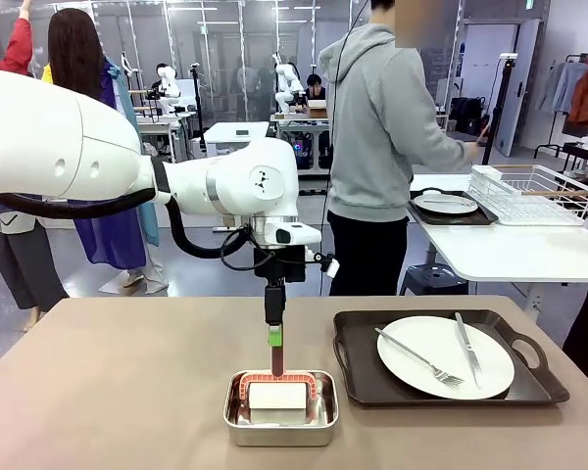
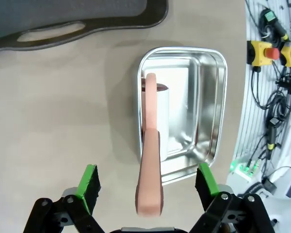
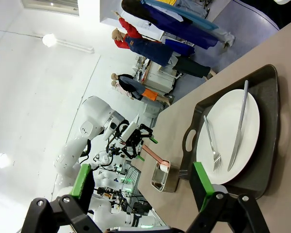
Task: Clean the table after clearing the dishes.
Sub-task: When the left (or right) Handle tray is removed, use the left hand (or right hand) to clean the left (or right) side of the table with the Lint Roller.
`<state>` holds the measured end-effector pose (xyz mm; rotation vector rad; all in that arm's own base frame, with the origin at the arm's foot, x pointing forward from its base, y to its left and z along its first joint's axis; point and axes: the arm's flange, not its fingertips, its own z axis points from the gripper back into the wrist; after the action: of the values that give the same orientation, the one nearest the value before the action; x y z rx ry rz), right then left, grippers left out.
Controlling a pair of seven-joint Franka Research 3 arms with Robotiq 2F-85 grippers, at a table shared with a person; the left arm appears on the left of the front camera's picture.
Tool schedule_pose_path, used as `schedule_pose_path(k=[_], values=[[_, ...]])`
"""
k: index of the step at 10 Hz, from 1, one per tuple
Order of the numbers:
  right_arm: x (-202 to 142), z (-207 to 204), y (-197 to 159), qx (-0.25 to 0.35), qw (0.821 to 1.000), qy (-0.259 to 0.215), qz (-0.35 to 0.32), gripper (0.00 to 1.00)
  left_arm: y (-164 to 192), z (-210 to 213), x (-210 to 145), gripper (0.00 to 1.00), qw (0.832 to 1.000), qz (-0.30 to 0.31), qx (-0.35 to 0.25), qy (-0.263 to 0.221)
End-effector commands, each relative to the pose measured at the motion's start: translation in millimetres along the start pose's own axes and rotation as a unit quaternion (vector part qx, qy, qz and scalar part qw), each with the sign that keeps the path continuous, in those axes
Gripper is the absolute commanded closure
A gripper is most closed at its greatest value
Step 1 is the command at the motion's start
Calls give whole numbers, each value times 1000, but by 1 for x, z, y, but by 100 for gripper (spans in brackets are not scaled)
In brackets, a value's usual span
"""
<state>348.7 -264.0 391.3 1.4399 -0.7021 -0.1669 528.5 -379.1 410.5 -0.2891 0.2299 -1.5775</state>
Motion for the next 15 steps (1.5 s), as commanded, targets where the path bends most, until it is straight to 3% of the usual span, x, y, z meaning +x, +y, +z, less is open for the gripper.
schedule_pose_path(k=[1, 2, 5, 6, 12, 13, 15], values=[[-3, -1, 5, 4, 1000, -2, 3, 0, -8, -9, -2, 0, 1000, -6, -6, -10], [-3, -1, 5, 4, 1000, -2, 3, 0, -9, -12, -2, 0, 1000, -14, -11, -10], [-3, -1, 5, 4, 1000, -2, 3, 0, -8, -13, -3, 87, 1000, -20, -9, -3], [-3, -1, 5, 4, 1000, -2, 3, 0, -10, -12, -1, 100, 1000, -21, -13, 2], [-3, -1, 5, 4, 1000, -2, 3, 0, -12, -3, -2, 100, 1000, -14, -25, 5], [-3, -1, 5, 4, 1000, -2, 3, 0, -30, 11, -3, 100, 999, -7, -51, -4], [-3, -1, 5, 4, 1000, -2, 3, 0, -87, 71, -30, 100, 999, 39, -10, -26]])
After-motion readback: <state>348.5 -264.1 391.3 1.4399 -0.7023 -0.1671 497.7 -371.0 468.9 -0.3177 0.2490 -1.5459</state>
